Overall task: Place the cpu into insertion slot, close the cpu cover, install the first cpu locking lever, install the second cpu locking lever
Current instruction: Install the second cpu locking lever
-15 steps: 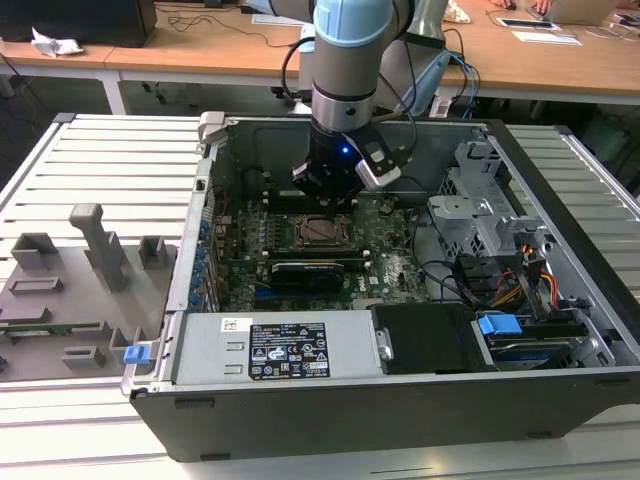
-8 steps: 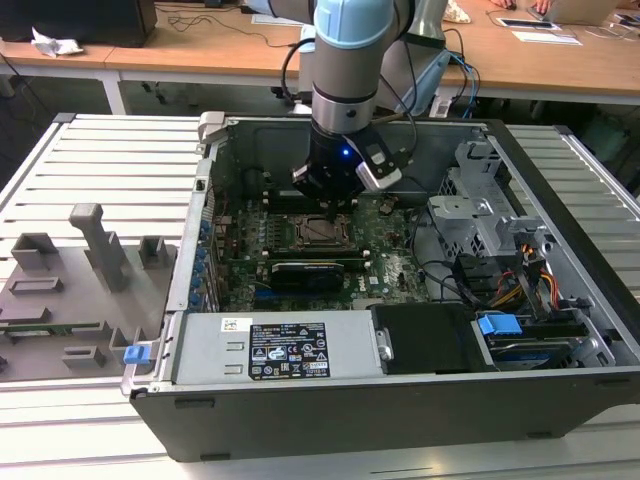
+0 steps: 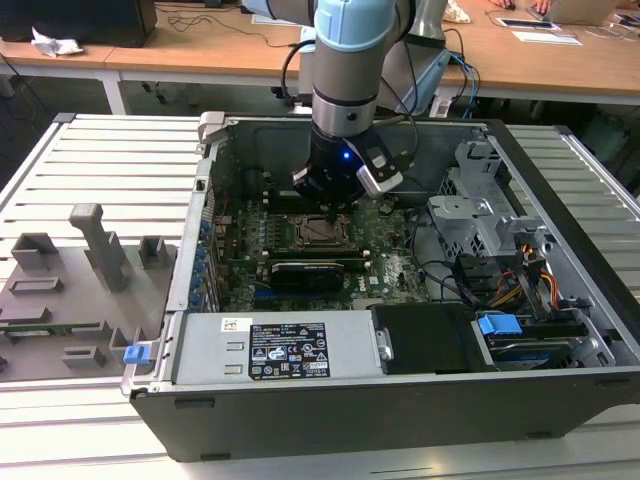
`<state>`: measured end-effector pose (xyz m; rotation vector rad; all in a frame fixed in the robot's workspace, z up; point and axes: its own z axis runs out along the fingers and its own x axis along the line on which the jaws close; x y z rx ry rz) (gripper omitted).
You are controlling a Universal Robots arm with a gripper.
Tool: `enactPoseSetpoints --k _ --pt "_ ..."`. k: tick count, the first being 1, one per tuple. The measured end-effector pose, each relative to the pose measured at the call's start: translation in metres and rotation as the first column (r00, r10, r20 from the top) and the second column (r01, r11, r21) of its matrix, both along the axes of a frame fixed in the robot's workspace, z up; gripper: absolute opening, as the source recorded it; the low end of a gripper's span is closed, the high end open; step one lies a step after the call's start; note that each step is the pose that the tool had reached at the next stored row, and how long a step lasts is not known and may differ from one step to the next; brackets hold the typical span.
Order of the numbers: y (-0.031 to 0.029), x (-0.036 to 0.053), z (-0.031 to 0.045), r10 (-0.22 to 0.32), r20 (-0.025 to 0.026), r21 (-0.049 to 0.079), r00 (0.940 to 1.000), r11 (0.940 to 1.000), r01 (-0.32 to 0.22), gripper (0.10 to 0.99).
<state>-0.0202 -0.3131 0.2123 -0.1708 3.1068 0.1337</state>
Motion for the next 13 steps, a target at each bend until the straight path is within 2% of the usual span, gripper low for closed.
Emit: enactPoseSetpoints --k 2,4,5,6,9,13 --pt "-0.0006 -0.0001 0.0015 0.0 -0.0001 0.0 1.0 1.0 0.0 0.106" --pt "-0.0006 0.0 0.0131 0.0 0.0 0.0 1.0 1.0 0.0 0.106" --pt "-0.0006 0.0 0.025 0.0 -0.0001 0.0 1.0 1.0 0.0 0.106" --pt "-0.0009 0.0 0.0279 0.0 -0.0001 0.0 1.0 1.0 0.0 0.106" --pt "-0.0077 0.0 0.0279 0.0 0.0 0.0 1.0 1.0 0.0 0.106" --pt "-0.0122 0.0 0.0279 0.0 0.0 0.001 1.0 1.0 0.0 0.106"
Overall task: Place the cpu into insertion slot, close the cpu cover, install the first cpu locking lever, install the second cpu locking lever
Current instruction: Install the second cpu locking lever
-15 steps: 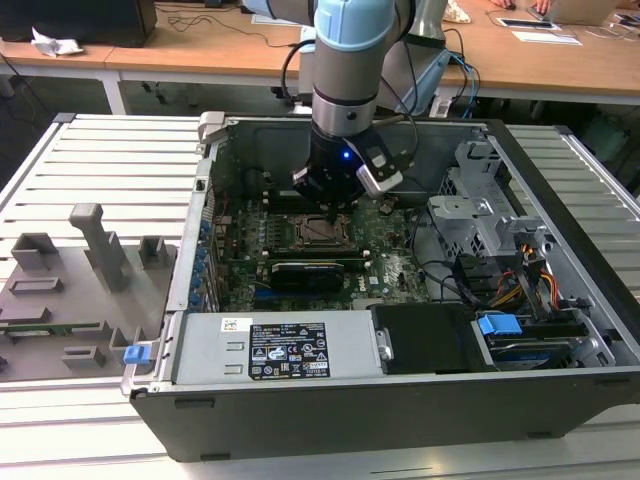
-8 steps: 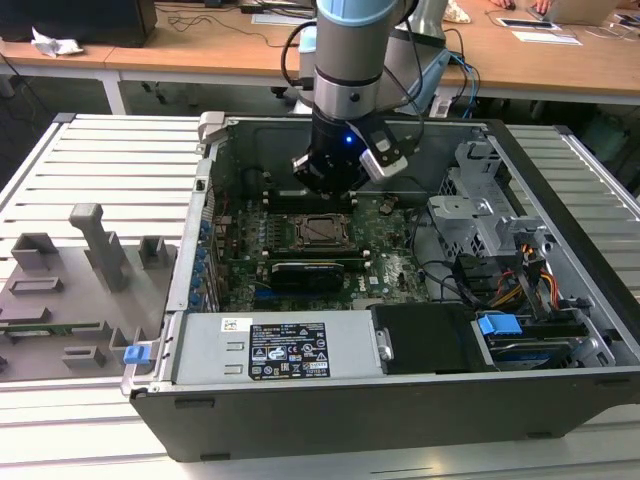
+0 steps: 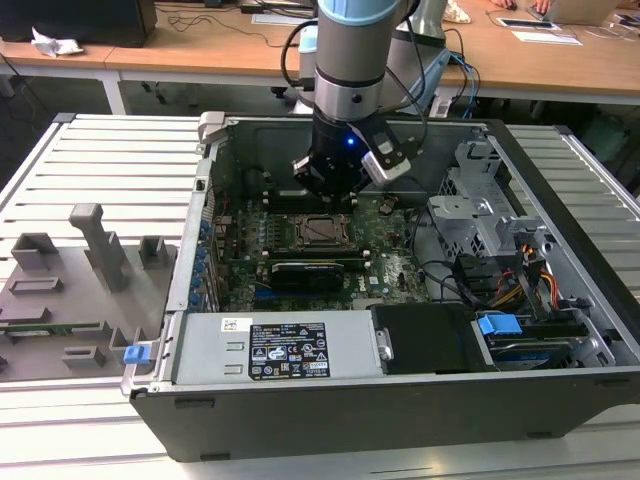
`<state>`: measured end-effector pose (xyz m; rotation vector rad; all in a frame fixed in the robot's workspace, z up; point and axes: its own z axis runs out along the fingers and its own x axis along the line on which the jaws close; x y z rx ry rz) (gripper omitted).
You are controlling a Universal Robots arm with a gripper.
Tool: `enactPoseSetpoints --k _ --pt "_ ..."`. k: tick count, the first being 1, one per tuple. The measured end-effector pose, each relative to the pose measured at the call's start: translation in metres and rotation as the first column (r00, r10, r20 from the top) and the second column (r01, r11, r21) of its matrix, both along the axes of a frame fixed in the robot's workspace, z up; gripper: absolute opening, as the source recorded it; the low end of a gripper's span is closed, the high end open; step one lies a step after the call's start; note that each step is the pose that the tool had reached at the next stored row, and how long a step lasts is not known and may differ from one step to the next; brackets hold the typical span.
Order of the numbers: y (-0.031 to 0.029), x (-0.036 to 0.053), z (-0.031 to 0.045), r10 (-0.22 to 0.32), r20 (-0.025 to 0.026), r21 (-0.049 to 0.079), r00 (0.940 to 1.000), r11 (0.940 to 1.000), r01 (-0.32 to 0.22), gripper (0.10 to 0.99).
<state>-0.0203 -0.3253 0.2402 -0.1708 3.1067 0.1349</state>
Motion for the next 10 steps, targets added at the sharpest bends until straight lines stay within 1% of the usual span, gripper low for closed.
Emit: enactPoseSetpoints --k 2,4,7,8,9,10 --pt "-0.0012 0.0 0.0 0.0 0.0 0.0 1.0 1.0 0.0 0.106" --pt "-0.0036 0.0 -0.0001 0.0 0.0 0.0 1.0 1.0 0.0 0.106" --pt "-0.0049 0.0 0.0004 0.0 -0.0002 0.0 1.0 1.0 0.0 0.106" --pt "-0.0049 0.0 0.0023 0.0 -0.0001 0.0 1.0 1.0 0.0 0.106" --pt "-0.0049 0.0 0.0065 0.0 -0.0001 0.0 1.0 1.0 0.0 0.106" --pt "-0.0053 0.0001 0.0065 0.0 0.0002 0.0 1.0 1.0 0.0 0.106"
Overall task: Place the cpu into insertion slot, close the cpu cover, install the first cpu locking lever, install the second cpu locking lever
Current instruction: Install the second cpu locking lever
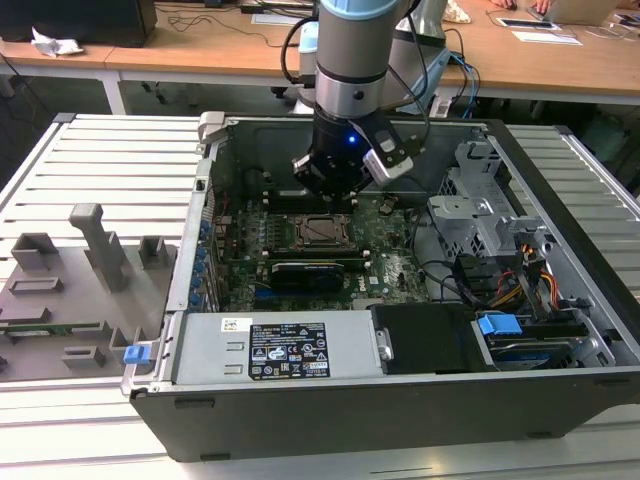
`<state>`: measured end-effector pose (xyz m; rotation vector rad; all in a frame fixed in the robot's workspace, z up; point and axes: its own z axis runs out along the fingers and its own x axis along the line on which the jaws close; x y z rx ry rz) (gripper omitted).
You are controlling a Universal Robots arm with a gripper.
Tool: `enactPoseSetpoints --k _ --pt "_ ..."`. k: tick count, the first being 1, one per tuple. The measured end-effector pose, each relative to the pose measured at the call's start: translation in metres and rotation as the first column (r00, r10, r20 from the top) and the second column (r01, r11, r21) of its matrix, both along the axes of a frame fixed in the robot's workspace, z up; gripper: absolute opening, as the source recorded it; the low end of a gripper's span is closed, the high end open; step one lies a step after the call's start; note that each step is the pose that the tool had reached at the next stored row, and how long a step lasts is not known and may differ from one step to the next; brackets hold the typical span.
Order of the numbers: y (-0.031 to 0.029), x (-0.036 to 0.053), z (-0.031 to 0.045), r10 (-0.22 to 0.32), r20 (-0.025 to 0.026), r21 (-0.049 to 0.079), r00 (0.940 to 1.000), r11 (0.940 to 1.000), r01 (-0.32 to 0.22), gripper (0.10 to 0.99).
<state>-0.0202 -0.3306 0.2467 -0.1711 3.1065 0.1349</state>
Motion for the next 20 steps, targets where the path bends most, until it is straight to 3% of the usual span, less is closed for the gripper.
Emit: enactPoseSetpoints --k 12,20 --pt "-0.0066 -0.0001 0.0001 0.0 -0.0002 0.0 1.0 1.0 0.0 0.106" --pt "-0.0165 -0.0001 -0.0001 0.0 -0.0003 0.0 1.0 1.0 0.0 0.106"
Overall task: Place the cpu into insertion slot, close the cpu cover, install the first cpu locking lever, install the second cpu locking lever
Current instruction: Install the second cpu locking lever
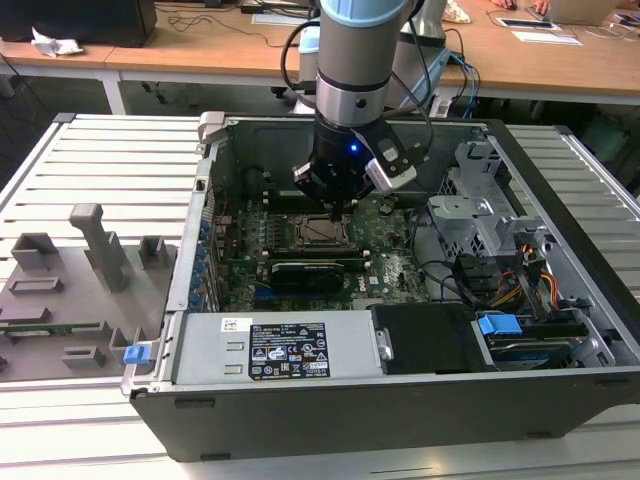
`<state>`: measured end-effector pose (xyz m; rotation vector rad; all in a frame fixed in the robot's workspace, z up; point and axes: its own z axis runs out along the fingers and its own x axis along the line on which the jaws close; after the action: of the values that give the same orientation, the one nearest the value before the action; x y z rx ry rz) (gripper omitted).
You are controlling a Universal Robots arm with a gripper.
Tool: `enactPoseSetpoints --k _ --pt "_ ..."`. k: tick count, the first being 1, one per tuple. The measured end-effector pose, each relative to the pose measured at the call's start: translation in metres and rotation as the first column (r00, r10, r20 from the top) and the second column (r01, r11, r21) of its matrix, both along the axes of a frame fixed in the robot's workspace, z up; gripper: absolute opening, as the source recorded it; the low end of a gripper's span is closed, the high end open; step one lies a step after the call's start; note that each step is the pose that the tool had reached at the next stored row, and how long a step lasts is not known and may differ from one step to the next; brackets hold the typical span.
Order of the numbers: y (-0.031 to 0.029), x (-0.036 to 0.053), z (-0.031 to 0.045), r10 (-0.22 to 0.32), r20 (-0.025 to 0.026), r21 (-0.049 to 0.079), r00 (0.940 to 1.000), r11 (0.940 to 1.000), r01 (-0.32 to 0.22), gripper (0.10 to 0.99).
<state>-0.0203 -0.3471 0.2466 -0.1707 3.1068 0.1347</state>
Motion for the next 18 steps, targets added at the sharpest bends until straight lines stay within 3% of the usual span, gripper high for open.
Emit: enactPoseSetpoints --k 3,6,11,14,18 --pt "-0.0035 0.0 -0.0016 -0.001 -0.0019 0.001 1.0 1.0 0.001 0.106" --pt "-0.0198 -0.0006 -0.0041 -0.001 -0.0018 0.004 1.0 1.0 0.001 0.106" --pt "-0.0253 -0.0099 -0.0053 -0.001 -0.0018 0.007 1.0 1.0 0.001 0.106" --pt "-0.0278 -0.0306 -0.0071 -0.001 -0.0019 0.009 1.0 1.0 0.001 0.106" --pt "-0.0293 -0.0325 -0.0139 -0.001 -0.0021 0.021 1.0 0.9998 0.001 0.106"
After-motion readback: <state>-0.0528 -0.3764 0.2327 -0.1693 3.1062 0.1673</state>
